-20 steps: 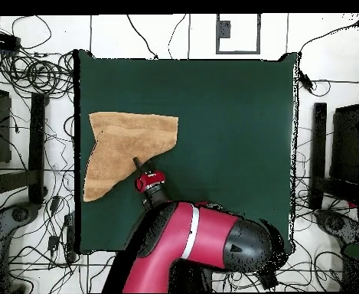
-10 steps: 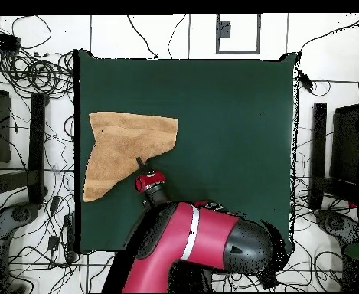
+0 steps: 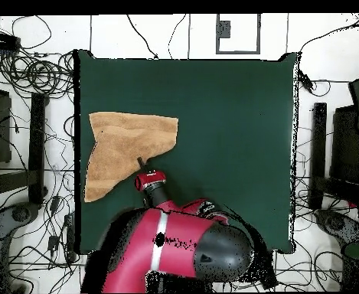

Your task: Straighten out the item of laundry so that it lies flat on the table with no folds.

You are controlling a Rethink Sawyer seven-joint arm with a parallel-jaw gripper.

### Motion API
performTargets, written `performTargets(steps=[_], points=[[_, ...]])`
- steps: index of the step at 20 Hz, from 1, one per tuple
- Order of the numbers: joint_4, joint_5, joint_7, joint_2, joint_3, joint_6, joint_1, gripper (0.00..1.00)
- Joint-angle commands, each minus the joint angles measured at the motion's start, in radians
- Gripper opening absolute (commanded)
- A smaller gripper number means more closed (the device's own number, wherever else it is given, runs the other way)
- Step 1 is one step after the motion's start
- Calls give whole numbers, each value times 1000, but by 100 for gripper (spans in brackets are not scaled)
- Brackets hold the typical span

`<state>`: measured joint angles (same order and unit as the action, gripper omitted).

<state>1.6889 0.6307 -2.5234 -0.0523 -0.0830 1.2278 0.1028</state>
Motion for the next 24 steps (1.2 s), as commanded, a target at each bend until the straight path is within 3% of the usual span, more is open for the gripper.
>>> performTargets(steps=[1,2,6,12,16,24], points=[[37,-224,203,25,-246,-389,-139,0],[31,-221,202,27,-292,-474,-164,0],[1,-160,219,40,-412,-604,-226,0],[-90,-62,158,118,-454,-586,-196,0],[-90,-120,142,133,-480,-620,-237,0],[-94,-140,94,139,-501,-661,-252,0]])
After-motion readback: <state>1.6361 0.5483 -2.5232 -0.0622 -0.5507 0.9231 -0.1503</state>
